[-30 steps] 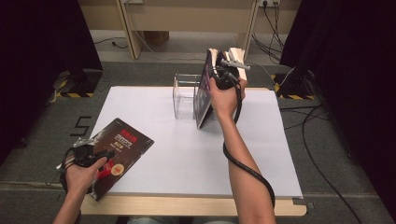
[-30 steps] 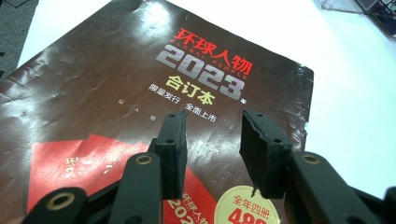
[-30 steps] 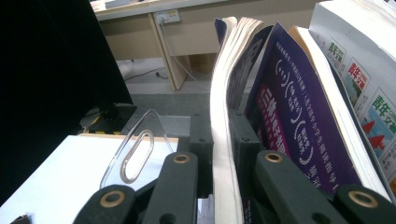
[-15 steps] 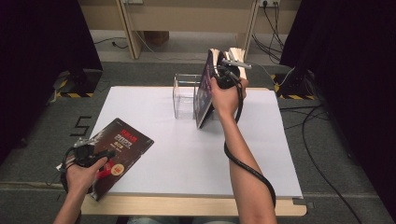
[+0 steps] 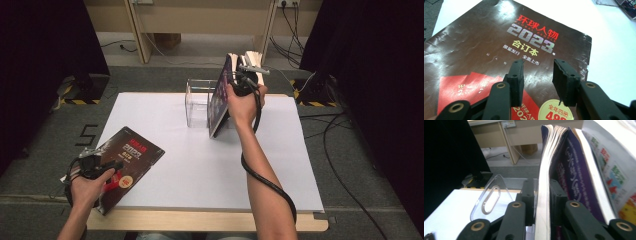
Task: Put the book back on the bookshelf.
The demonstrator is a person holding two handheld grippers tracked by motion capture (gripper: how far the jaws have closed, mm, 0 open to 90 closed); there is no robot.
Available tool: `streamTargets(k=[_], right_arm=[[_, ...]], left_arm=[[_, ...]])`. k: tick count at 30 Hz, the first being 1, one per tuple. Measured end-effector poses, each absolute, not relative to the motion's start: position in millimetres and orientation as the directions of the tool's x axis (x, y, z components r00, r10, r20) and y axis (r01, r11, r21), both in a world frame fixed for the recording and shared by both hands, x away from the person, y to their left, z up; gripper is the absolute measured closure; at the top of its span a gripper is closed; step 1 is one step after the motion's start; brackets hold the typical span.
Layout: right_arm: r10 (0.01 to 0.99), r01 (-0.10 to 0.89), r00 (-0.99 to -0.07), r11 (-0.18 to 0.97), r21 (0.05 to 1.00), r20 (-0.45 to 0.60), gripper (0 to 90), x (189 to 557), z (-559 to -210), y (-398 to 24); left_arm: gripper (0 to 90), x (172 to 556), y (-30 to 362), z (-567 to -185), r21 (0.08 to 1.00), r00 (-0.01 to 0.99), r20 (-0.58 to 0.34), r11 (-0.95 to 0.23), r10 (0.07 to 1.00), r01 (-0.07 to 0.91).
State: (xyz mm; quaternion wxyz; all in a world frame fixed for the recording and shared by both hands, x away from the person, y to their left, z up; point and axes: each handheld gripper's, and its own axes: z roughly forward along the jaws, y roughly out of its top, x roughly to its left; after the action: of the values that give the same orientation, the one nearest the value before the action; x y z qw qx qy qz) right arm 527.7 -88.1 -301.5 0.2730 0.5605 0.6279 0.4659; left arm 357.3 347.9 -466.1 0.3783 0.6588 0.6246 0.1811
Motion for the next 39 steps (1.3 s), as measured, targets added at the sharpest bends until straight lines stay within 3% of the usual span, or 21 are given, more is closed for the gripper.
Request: streamTargets(k=[27, 34, 39], right_arm=[[0.958, 0.385, -0.224, -0.081, 0.919, 0.179, 75.6, 479.5, -289.5, -126.2], [0.956, 0.386, -0.228, -0.088, 0.918, 0.187, 85.4, 465.0, -294.4, -137.1], [0.953, 0.396, -0.243, -0.076, 0.915, 0.184, 87.0, 459.5, -301.3, -137.6]], left_arm=[[60.1, 355.9, 346.4, -464.4, 0.729, 0.159, -0.231, 0.063, 0.960, 0.682], [60.1, 356.2, 346.2, -464.6, 0.728, 0.160, -0.232, 0.062, 0.960, 0.683], [60.0, 356.2, 344.2, -464.4, 0.728, 0.161, -0.231, 0.061, 0.960, 0.683]])
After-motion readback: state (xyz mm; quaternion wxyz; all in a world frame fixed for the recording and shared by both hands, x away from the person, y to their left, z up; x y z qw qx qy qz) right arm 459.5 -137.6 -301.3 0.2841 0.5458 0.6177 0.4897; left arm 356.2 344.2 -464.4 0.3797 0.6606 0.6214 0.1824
